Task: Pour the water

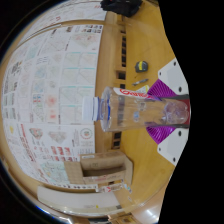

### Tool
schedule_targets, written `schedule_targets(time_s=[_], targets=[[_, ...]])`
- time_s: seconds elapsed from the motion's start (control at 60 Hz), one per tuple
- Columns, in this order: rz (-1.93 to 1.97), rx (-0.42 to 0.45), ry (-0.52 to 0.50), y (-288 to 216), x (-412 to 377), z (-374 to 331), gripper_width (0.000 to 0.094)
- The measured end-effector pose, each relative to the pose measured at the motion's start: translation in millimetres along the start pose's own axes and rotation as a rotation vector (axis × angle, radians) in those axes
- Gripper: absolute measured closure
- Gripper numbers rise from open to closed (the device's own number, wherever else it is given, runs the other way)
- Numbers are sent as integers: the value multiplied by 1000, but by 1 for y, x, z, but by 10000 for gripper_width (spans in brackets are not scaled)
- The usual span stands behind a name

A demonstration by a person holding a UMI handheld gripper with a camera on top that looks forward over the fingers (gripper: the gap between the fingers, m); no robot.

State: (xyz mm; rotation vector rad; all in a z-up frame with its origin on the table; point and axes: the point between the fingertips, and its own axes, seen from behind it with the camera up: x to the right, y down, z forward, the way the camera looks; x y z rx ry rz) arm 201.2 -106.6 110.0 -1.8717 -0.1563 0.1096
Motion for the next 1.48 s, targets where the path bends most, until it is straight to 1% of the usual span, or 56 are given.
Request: schedule_targets(time_s=[0.083,0.1,0.133,0.15,0.183,0.2,0.233,0.3,0.35,0.367,0.383,0.467,0.5,0.55,0.7,0.917,1.083,1.183,1.317,1.483], targets=[[-6,-56,7,33,1,1,609],[-3,5,5,25,1,4,606],[-6,-4,11,30,4,5,594],[-8,17,9,26,4,6,600],[-5,5,11,27,6,5,597],[-1,7,14,27,6,4,566],[5,3,16,28,5,4,548],[5,-5,20,29,6,5,457],[5,-35,29,32,7,5,401],[7,-49,37,33,8,4,360],[9,-60,44,35,8,2,346],[11,-79,72,32,8,-14,67],[5,-94,83,31,9,-24,100],[3,-103,107,27,5,-42,75],[34,-152,169,21,-21,-123,85],[50,-174,224,20,-80,-260,81],[50,-151,245,19,-116,-342,84],[34,-136,253,19,-128,-374,84],[34,-126,258,19,-132,-400,85],[43,-104,273,14,-127,-414,79]])
